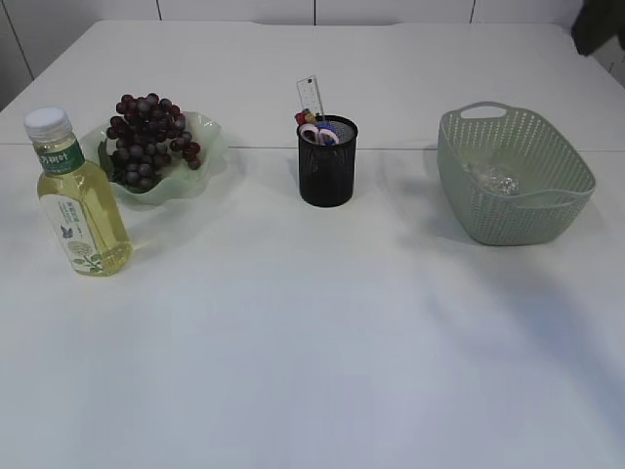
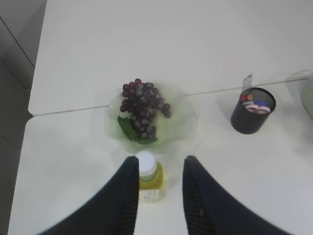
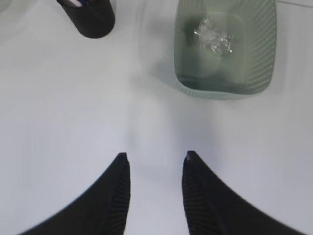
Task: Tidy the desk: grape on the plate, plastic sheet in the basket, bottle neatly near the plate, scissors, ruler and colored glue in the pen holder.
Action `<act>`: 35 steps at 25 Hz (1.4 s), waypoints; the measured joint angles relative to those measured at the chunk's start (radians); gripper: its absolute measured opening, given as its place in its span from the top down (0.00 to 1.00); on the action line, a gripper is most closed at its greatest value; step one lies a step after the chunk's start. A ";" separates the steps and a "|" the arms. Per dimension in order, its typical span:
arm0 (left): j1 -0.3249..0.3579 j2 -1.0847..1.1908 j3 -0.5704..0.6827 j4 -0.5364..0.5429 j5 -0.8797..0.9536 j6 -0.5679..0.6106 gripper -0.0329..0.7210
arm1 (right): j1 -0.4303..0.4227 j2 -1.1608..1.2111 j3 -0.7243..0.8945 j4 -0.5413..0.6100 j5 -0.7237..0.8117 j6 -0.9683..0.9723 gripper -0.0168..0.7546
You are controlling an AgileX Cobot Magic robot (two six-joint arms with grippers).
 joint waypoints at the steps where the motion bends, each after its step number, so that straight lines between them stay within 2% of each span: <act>1: 0.000 -0.054 0.055 -0.013 0.000 0.002 0.66 | 0.000 -0.028 0.033 0.000 0.000 0.000 0.59; 8: 0.000 -0.479 0.492 -0.157 -0.026 0.023 0.66 | 0.000 -0.200 0.212 0.031 0.000 0.001 0.59; 12: 0.000 -0.672 0.669 -0.209 0.005 0.024 0.64 | 0.000 -0.303 0.285 0.087 0.000 0.023 0.59; 15: 0.000 -0.788 0.762 -0.233 0.007 0.026 0.64 | 0.000 -0.375 0.330 0.104 0.000 0.039 0.58; 17: 0.000 -0.848 0.807 -0.237 0.008 0.026 0.63 | 0.000 -0.419 0.366 0.104 0.000 0.043 0.54; 22: 0.000 -0.957 0.930 -0.261 0.008 0.109 0.52 | 0.000 -0.538 0.456 0.112 0.001 0.047 0.45; 29: -0.004 -1.110 1.112 -0.338 0.008 0.219 0.49 | 0.000 -0.732 0.578 0.186 0.004 0.033 0.44; 35: -0.004 -1.251 1.215 -0.340 -0.001 0.242 0.49 | 0.000 -0.951 0.730 0.159 0.006 -0.052 0.44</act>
